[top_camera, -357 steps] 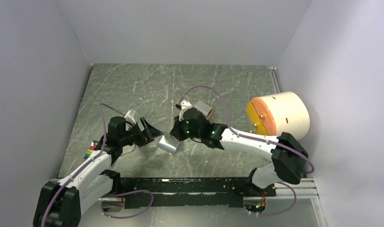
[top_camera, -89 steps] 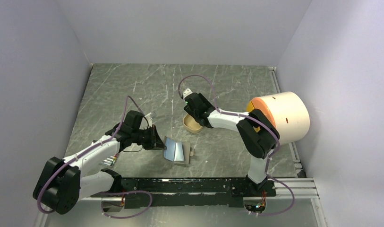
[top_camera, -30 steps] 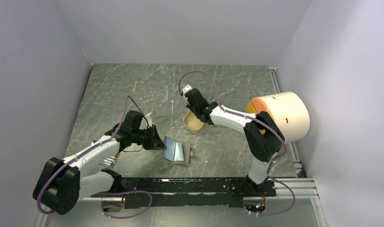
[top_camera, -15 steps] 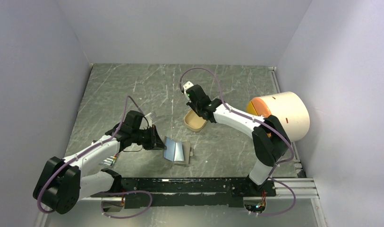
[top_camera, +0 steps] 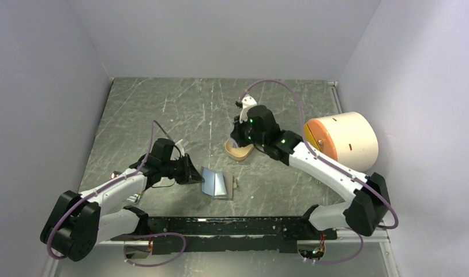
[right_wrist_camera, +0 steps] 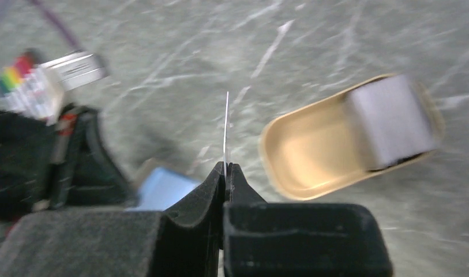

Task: Put the credit cards into the card holder
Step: Pick up the credit card from the storage box, then insert the credit card into the card holder.

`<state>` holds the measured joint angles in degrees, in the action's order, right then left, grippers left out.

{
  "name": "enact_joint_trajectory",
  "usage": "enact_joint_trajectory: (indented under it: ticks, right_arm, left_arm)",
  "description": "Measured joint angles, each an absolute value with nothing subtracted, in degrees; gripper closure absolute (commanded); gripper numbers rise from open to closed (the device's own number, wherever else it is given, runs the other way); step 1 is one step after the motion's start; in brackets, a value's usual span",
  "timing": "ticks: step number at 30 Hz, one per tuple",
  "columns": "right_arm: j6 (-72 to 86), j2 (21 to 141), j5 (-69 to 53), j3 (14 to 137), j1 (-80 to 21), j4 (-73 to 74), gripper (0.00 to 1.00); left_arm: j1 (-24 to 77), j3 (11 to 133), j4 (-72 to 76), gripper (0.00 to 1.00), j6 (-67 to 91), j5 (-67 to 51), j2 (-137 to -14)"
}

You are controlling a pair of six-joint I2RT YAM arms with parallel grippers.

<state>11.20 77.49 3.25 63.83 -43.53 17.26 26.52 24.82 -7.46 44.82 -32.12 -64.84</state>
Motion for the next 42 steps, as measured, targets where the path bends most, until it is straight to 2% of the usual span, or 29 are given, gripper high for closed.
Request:
enact_joint_trajectory:
  ticks: [8, 11, 13, 30, 35, 39, 42]
  right_arm:
    - [34.6, 73.2, -7.4, 46.3, -50.7, 3.6, 1.00]
    - [40.1, 73.6, -8.4, 42.4, -52.9, 0.1, 1.00]
    - [42.5, 74.8, -8.8, 41.3, -54.0, -2.5, 1.00]
    - [44.5, 81.7, -7.5, 35.3, -53.9, -8.3, 1.00]
    - [44.5, 82.5, -8.4, 31.4, -52.7, -12.1, 0.98]
    - [44.6, 83.0, -10.0, 30.2, -51.8, -15.3, 0.97]
    - [44.9, 83.2, -11.0, 29.2, -51.1, -17.9, 1.00]
  left_arm:
    - [26.5, 24.3, -3.9, 0.91, 46.3, -31.0, -67.1]
    - [26.5, 23.8, -3.6, 0.83, 46.4, -30.6, -67.7]
    - [26.5, 23.7, -3.6, 0.82, 46.4, -30.0, -67.9]
    - [26.5, 23.6, -4.3, 0.77, 45.7, -28.3, -69.0]
    - [26.5, 23.5, -4.6, 0.81, 45.3, -27.6, -69.0]
    - [26.5, 23.3, -4.8, 0.74, 45.1, -27.1, -69.1]
    - [26.5, 23.1, -5.1, 0.73, 44.8, -27.0, -69.4]
